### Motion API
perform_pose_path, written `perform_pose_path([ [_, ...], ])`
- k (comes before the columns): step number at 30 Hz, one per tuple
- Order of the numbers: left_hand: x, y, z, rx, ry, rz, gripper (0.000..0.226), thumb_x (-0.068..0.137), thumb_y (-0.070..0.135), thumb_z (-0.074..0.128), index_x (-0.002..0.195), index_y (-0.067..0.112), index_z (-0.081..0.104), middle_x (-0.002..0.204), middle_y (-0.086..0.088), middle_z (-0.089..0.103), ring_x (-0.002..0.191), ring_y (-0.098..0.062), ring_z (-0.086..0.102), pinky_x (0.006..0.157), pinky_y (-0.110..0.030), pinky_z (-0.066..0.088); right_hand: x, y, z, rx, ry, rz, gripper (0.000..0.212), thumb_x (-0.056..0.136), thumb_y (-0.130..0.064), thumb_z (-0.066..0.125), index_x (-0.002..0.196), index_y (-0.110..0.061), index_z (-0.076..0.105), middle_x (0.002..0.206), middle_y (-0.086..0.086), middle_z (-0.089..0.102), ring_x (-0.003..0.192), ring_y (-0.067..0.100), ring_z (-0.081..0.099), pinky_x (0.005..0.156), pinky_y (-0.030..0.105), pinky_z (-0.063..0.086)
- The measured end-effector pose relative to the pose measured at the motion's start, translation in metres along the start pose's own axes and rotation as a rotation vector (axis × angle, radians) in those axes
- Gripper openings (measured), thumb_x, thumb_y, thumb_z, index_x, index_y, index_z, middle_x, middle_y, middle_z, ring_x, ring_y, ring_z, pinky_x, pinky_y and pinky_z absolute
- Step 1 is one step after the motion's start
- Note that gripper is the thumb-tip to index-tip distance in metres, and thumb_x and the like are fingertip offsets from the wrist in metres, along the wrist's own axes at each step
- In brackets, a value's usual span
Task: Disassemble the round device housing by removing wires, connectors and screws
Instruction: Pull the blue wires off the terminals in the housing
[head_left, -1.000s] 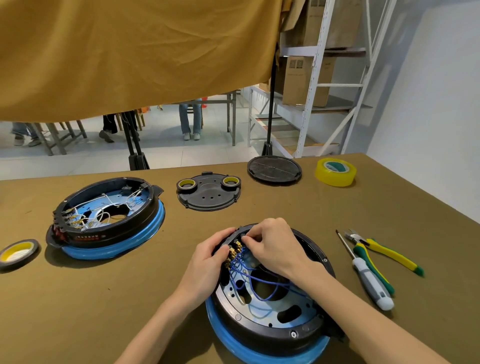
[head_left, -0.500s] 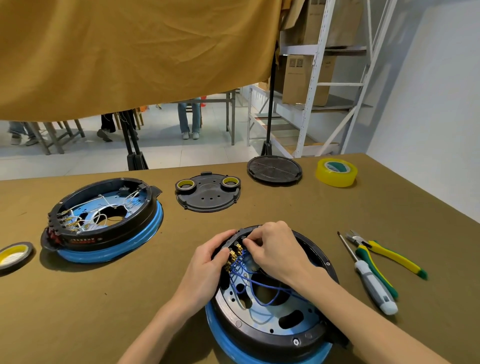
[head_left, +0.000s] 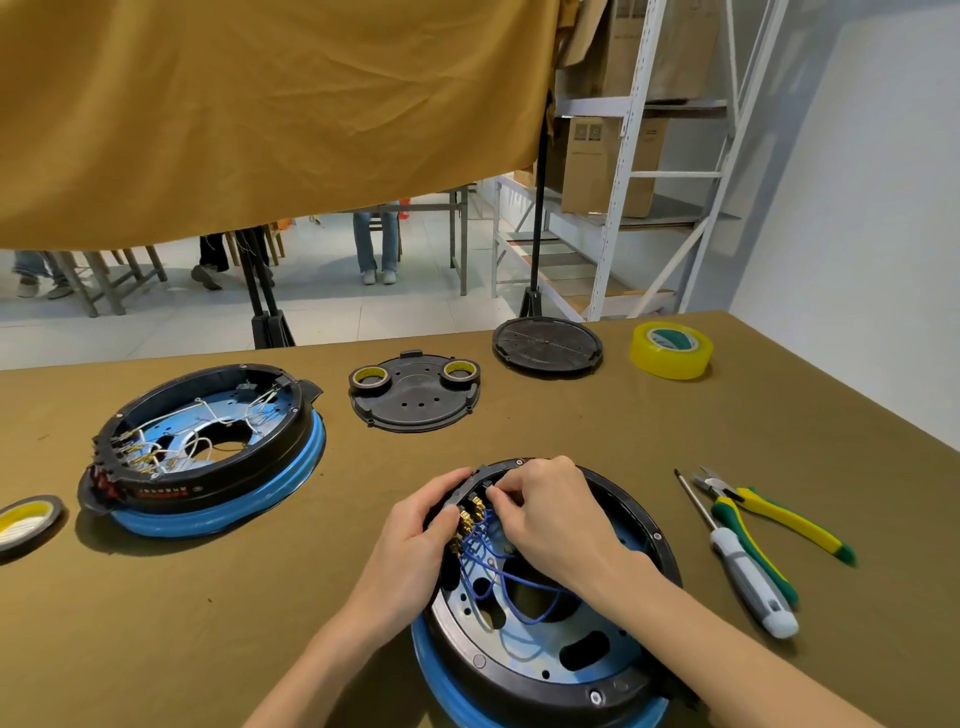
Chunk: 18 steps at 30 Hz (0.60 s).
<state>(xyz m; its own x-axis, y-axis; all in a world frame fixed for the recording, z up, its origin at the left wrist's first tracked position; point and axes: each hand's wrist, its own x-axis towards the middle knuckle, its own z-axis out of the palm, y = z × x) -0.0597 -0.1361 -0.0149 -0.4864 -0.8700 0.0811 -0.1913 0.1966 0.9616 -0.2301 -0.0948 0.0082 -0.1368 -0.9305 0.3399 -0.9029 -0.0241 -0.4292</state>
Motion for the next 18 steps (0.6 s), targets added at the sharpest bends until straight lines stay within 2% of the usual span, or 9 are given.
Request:
perform_pose_path([
  [4, 0.0000, 0.0000, -0.0001, 0.001, -0.003, 0.003, 0.038, 0.107, 0.016, 0.048, 0.140, 0.032, 0.058, 0.128, 0.016, 0.067, 0.113, 0.002, 0.065, 0.087, -0.018, 0.053, 0.0000, -0.0002, -0.0025, 0.019, -0.015, 0.024, 0.035, 0.099, -0.031, 0.058, 0.082, -0.007, 0.078, 0.063, 0.008, 0.067, 0.057, 0.024, 0.056, 0.057, 0.038, 0.048],
  [9, 0.0007, -0.0004, -0.0002, -0.004, 0.000, -0.001, 0.038, 0.107, 0.017, 0.048, 0.140, 0.033, 0.058, 0.130, 0.014, 0.067, 0.115, 0.000, 0.064, 0.097, -0.030, 0.054, -0.0004, -0.0004, -0.0033, 0.038, -0.022, 0.031, 0.036, 0.100, -0.031, 0.059, 0.082, -0.005, 0.077, 0.064, 0.010, 0.068, 0.058, 0.026, 0.058, 0.059, 0.039, 0.049],
  [14, 0.0008, -0.0016, 0.0007, -0.011, 0.005, -0.007, 0.038, 0.107, 0.017, 0.048, 0.141, 0.033, 0.057, 0.130, 0.014, 0.066, 0.114, 0.000, 0.065, 0.093, -0.027, 0.054, -0.0058, 0.0031, -0.0021, 0.048, 0.019, 0.038, 0.037, 0.098, -0.032, 0.060, 0.077, -0.006, 0.076, 0.061, 0.006, 0.067, 0.057, 0.023, 0.056, 0.060, 0.030, 0.044],
  [18, 0.0000, -0.0005, 0.0013, -0.032, 0.005, -0.004, 0.038, 0.107, 0.014, 0.048, 0.139, 0.031, 0.059, 0.127, 0.013, 0.068, 0.112, 0.000, 0.066, 0.086, -0.021, 0.054, -0.0058, 0.0029, -0.0046, 0.084, 0.001, 0.066, 0.034, 0.097, -0.039, 0.060, 0.084, -0.014, 0.079, 0.071, 0.000, 0.073, 0.068, 0.017, 0.065, 0.069, 0.039, 0.054],
])
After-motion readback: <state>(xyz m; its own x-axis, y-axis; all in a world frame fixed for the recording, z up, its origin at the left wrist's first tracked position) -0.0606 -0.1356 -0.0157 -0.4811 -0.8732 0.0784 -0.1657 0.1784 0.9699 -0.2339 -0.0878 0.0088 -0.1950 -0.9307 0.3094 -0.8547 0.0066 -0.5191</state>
